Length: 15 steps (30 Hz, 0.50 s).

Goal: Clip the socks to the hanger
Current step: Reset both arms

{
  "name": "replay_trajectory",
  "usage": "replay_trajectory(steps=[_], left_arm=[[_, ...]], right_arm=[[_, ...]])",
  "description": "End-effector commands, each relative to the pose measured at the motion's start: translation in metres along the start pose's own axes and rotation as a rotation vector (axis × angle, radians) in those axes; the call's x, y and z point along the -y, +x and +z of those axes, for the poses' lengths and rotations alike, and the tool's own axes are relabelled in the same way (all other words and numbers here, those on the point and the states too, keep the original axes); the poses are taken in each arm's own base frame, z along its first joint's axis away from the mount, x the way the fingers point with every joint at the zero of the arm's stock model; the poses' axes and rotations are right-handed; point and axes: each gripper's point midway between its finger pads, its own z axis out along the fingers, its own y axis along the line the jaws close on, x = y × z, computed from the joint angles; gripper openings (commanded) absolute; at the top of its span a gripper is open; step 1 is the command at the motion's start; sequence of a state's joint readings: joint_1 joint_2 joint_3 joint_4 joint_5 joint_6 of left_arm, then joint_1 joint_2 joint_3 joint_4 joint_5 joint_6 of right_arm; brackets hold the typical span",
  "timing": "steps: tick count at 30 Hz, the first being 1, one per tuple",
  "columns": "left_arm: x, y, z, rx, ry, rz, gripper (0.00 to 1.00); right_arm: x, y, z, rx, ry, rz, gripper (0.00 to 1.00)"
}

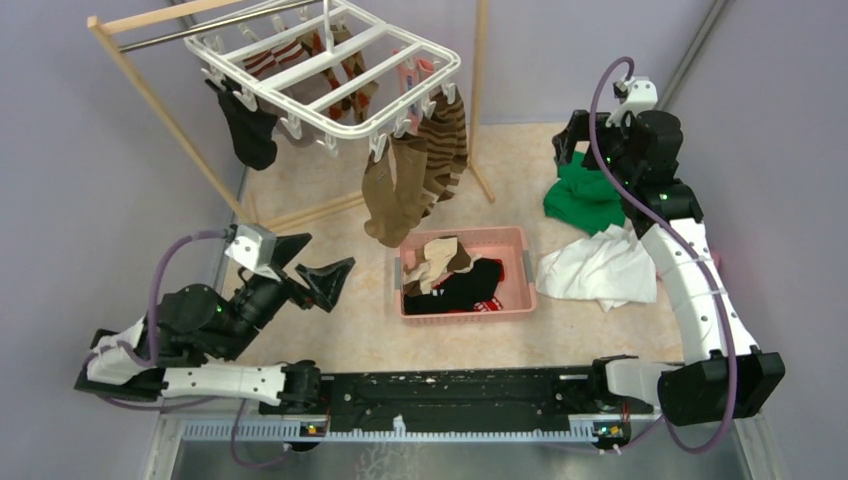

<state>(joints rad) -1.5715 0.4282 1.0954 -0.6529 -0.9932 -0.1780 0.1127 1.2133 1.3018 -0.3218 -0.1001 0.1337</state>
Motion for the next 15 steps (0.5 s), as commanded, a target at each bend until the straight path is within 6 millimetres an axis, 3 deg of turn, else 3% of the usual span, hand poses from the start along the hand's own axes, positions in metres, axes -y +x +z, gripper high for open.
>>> replay_trajectory(steps=[1, 6, 10, 13, 15], left_arm=[[0.044, -0.024, 0.024, 0.060, 0.081, 0.225, 0.99], [0.097, -0.033, 0.058, 0.078, 0.129, 0.472, 0.99], [0.138, -0.029, 0.087, 0.191, 0.237, 0.532, 0.99], [0.145, 0.014, 0.146, 0.032, 0.336, 0.526, 0.99], [0.150, 0.042, 0.174, -0.054, 0.367, 0.548, 0.99]], right_arm=[[-0.007, -0.038, -0.012, 0.101, -0.024, -0.010, 0.98], [-0.007, -0.040, -0.016, 0.107, -0.023, -0.014, 0.98], [-0.008, -0.035, -0.017, 0.098, -0.027, -0.014, 0.98], [-0.008, -0.033, -0.018, 0.096, -0.031, -0.015, 0.98], [-0.007, -0.035, -0.020, 0.101, -0.024, -0.024, 0.98]])
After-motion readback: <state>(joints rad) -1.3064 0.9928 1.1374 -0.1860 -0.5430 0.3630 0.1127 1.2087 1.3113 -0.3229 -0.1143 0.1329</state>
